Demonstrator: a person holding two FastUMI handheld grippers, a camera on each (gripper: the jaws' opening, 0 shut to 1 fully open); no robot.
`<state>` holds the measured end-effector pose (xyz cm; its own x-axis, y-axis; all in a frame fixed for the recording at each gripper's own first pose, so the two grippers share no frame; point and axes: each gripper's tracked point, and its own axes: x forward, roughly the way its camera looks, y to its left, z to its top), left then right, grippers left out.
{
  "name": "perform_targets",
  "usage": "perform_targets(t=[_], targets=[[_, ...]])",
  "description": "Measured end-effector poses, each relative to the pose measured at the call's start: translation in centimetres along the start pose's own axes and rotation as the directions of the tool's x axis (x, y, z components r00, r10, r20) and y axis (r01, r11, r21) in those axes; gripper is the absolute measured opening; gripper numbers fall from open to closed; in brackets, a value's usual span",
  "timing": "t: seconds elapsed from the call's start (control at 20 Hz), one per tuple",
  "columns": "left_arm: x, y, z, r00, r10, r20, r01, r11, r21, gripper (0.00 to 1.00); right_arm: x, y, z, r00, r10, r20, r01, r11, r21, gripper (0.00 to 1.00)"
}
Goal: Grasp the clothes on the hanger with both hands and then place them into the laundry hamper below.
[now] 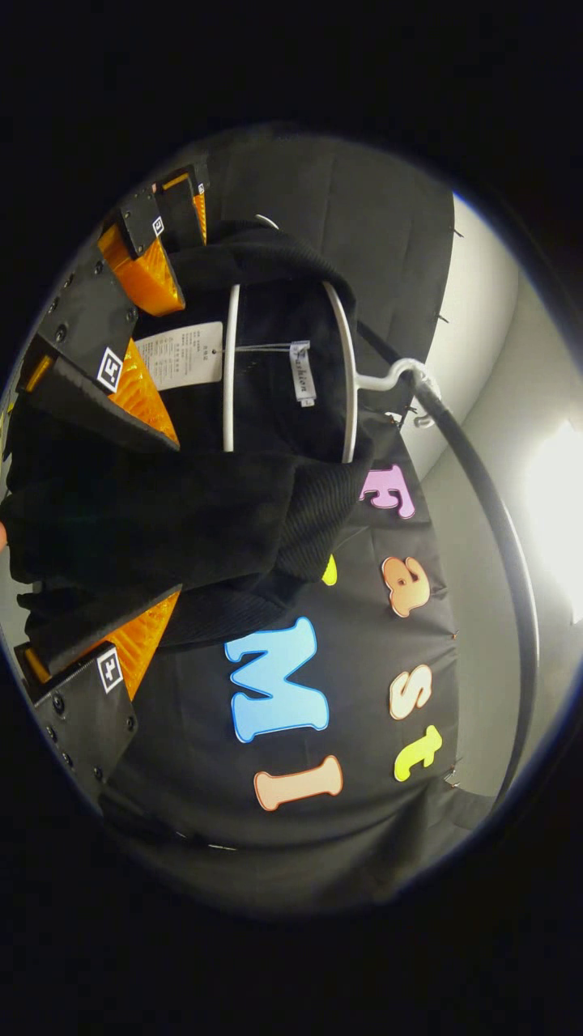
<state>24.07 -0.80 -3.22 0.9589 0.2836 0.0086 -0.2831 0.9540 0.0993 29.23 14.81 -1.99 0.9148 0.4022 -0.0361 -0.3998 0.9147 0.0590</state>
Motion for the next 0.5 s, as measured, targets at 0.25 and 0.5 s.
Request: perform_targets(t=[0.25,0.5], targets=[[0.4,0.4,-0.5,0.998,0.07,-0.002,-0.07,0.998,0.012,0.97,1.6,-0.2,-0.4,0.999,-0.034,-0.014,0.034,0.999,0.042,0.98],[0.7,1.3,-0.6,0.994,0.109,-0.003,-0.109,0.994,0.006,0.72,2.5,-0.1,-0.8,0.999,-0.026,-0.036,0.028,0.997,0.067,0.65]])
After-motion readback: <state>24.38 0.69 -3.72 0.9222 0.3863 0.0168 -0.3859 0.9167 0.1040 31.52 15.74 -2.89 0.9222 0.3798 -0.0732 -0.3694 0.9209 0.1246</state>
